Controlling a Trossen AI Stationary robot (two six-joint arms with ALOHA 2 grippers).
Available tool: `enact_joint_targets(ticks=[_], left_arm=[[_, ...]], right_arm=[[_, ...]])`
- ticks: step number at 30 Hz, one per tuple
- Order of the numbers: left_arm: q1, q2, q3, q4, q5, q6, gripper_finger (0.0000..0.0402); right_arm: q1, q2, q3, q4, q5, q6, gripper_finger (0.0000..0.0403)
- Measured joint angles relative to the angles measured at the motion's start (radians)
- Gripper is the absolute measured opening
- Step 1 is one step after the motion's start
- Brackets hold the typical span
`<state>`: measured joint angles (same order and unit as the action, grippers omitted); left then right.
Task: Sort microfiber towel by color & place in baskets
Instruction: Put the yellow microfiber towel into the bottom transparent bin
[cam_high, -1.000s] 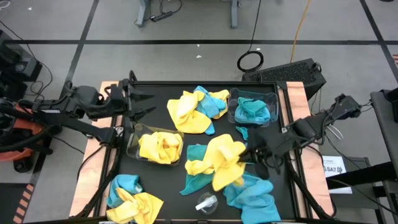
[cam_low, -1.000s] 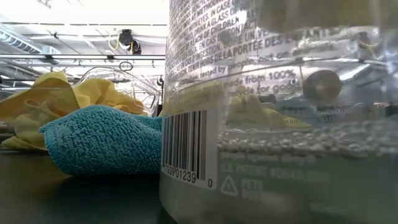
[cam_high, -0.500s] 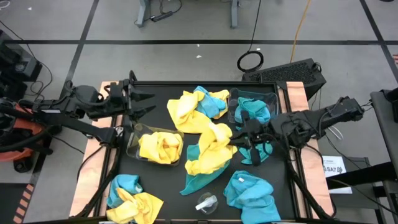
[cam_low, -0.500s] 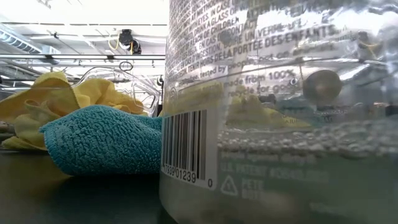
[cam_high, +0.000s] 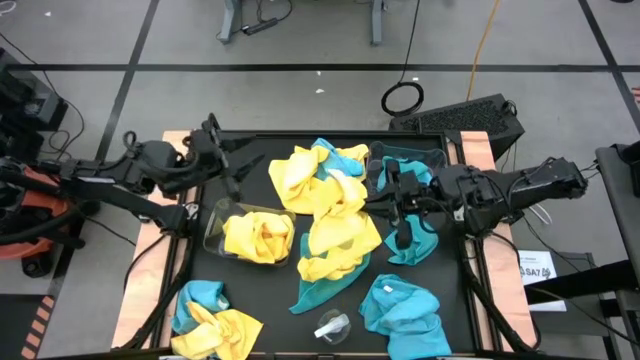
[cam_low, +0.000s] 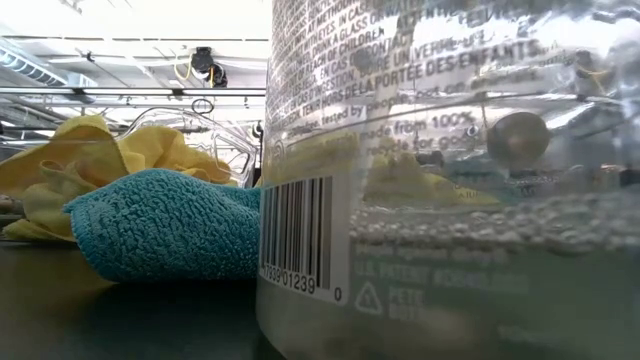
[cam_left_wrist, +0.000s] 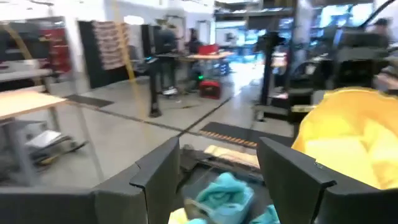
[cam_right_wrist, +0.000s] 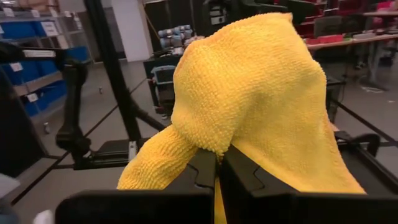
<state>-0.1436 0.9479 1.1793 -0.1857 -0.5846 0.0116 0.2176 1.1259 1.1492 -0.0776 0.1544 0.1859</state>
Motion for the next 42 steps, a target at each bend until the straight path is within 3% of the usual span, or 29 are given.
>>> enact_joint_targets(ticks=[6,14,17,22,31,42], left_arm=[[-0.001,0.075,0.000,-0.017,-0.018,-0.105,0.0221],[-0.002,0.166,0.000,-0.045,-0.008,-0.124,0.0221],[-0.001,0.183,0.000,-0.023,0.115,-0.132,0.0221],[0.024,0.232,0.000,0.060,0.460,-0.159,0.0221],[0.087,0.324,0.000,0.134,0.629,-0.232,0.0239],[0.126,0.401,0.000,0.321,0.833,-0.347,0.0384]], right_arm=[[-0.035,0.010,0.000,0.035,-0.006,-0.016,0.0000],[-0.075,0.033,0.003,0.113,-0.072,-0.040,0.0000],[-0.078,0.045,0.002,0.109,-0.079,-0.036,0.0000],[-0.088,0.065,0.001,0.123,-0.092,-0.034,0.0000],[-0.107,0.102,0.060,0.141,-0.158,-0.057,0.0000],[-0.114,0.195,0.166,0.092,-0.164,-0.125,0.0000]])
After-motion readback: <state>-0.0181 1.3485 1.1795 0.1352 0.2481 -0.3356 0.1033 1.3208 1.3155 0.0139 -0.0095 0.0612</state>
